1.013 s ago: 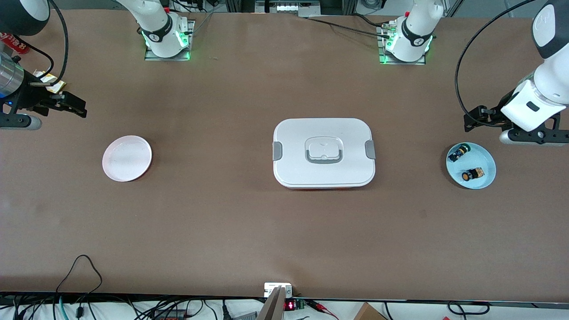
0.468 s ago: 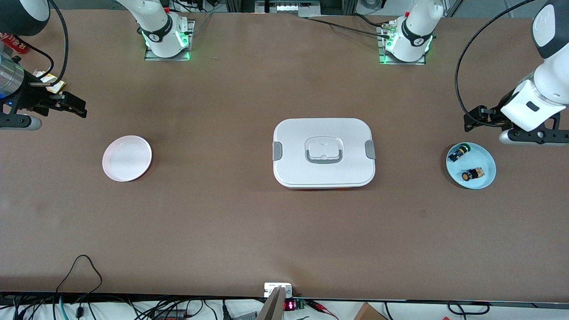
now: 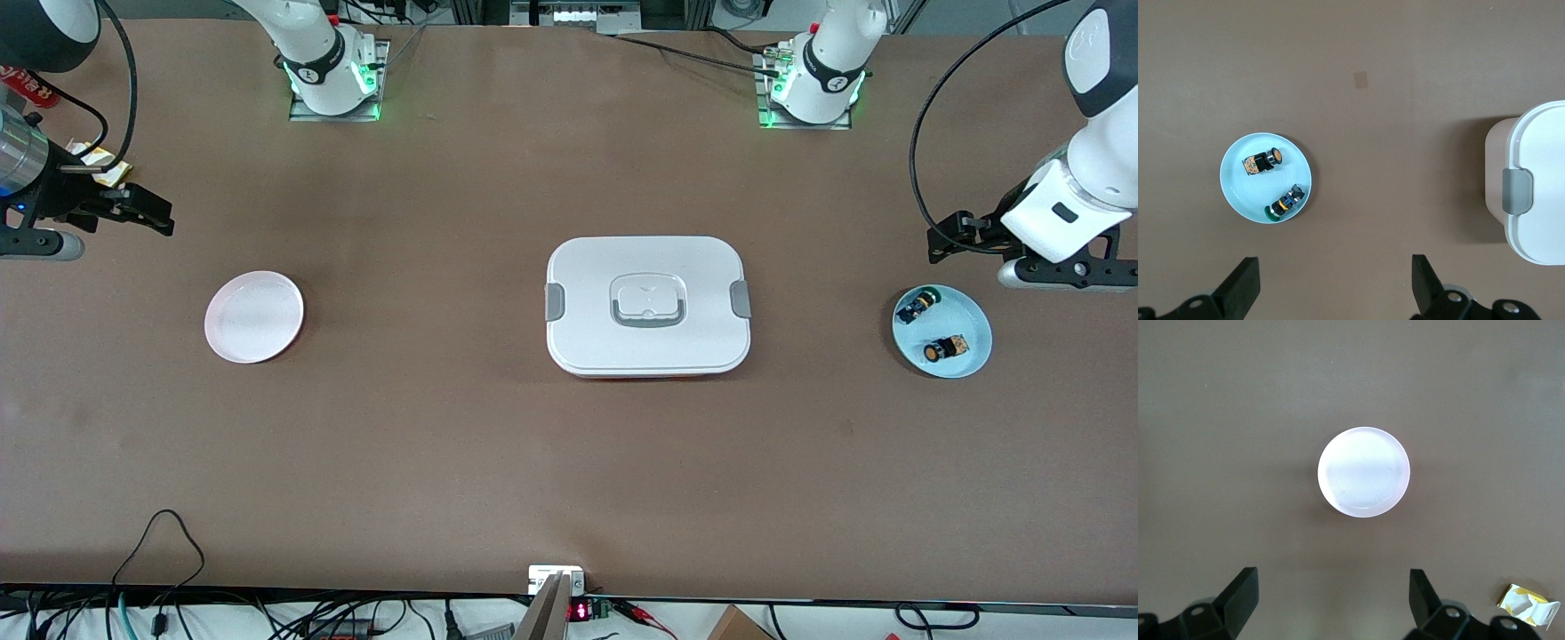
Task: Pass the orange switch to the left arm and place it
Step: 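Open the left gripper and raise it off the blue plate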
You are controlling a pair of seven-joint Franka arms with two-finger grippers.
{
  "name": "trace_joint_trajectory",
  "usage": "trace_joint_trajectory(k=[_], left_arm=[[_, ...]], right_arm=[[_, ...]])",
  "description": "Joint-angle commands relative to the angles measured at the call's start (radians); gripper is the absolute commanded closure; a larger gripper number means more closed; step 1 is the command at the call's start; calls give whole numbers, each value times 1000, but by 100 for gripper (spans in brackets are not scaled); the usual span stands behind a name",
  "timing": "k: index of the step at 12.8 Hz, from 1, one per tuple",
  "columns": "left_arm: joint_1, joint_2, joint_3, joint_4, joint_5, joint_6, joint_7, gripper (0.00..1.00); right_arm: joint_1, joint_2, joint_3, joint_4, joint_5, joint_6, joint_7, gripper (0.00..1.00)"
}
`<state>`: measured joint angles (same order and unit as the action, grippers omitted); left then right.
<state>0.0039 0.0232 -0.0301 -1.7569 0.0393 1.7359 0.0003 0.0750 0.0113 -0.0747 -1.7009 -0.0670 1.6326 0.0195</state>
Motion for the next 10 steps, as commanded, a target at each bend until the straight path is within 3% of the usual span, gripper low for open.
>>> trace_joint_trajectory(k=[1,10], left_arm=[[7,-3,-5,5,-15,-7,21,0],[5,3,-8,11,-13,-9,9,0]], right_arm=[[0,7,-2,17,7,-7,-21,0],[-1,7,-2,18,7,-7,-21,0]])
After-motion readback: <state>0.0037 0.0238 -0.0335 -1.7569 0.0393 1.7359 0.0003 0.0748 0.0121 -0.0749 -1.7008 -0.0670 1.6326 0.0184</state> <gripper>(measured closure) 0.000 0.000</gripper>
